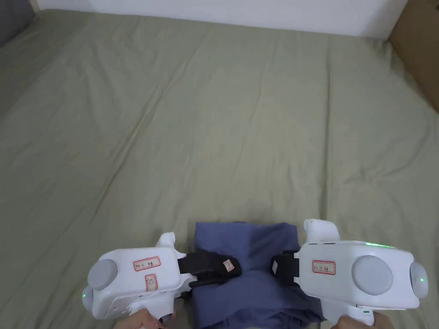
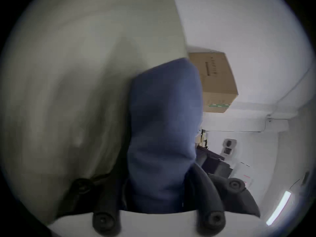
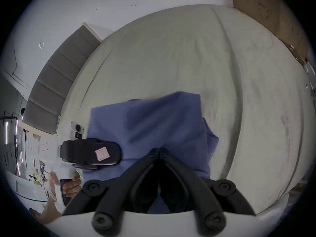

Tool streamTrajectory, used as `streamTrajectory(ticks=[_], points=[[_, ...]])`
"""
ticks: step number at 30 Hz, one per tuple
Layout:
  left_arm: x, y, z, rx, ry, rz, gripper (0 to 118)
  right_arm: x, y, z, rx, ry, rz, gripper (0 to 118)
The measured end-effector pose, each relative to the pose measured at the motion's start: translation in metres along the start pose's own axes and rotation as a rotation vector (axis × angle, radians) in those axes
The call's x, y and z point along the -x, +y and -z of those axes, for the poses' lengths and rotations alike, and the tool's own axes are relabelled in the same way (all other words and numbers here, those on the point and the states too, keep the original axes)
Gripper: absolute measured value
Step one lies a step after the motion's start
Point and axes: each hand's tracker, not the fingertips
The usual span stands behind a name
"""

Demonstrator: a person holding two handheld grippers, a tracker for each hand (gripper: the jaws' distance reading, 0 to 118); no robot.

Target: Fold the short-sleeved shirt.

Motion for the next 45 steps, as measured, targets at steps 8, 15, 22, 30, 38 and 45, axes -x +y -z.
streamTrajectory(ticks=[8, 15, 22, 30, 38, 45], points=[[-0.03, 0.017, -0.042, 0.03, 0.019, 0.175, 24, 0.025, 0.0, -0.033, -0.066, 0.004, -0.043, 0], [-0.036, 0.081, -0.164, -0.059, 0.388, 0.36, 24, 0.039, 0.002, -0.04, -0.076, -0.008, -0.042, 0], [0.006, 0.165, -0.289, -0.156, 0.802, 0.328, 24, 0.041, 0.0, -0.016, -0.038, -0.033, -0.021, 0], [0.009, 0.194, -0.321, -0.087, 1.281, 0.548, 26, 0.055, 0.004, -0.003, 0.006, -0.052, -0.041, 0], [0.0, 0.191, -0.324, -0.241, 1.287, 0.509, 112, 0.049, 0.003, -0.004, 0.019, -0.036, -0.052, 0], [-0.047, 0.131, -0.302, -0.342, 0.858, 0.447, 0, 0.033, -0.002, -0.016, -0.007, -0.012, -0.028, 0]])
